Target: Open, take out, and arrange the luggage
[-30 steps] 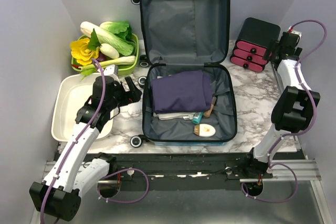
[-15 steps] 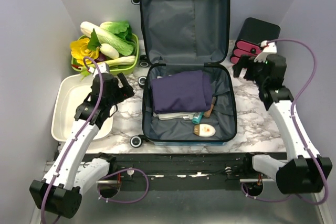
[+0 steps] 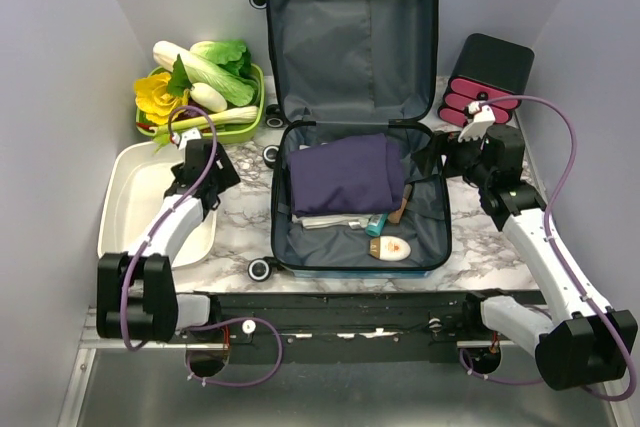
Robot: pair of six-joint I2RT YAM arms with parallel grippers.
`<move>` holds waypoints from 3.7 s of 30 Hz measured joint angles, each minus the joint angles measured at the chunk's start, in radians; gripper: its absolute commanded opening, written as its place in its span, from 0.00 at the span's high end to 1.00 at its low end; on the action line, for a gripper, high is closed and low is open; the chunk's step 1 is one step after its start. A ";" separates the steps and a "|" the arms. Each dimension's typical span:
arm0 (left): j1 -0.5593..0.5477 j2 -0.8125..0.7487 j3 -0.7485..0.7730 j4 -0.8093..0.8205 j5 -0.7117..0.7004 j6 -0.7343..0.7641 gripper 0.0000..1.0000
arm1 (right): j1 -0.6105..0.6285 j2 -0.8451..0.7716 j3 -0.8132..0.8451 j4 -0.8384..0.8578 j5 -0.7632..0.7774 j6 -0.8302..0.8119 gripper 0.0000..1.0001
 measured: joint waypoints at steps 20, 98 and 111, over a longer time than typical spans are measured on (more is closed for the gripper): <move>-0.219 0.152 0.008 0.138 0.124 0.072 1.00 | 0.002 0.018 0.001 -0.024 0.068 0.007 0.00; -0.351 0.043 0.141 0.113 0.529 -0.113 0.01 | 0.328 0.389 0.163 -0.060 0.090 0.228 0.99; -0.414 0.164 0.175 0.130 0.548 -0.114 0.01 | 0.228 0.263 0.091 -0.091 0.180 0.188 0.99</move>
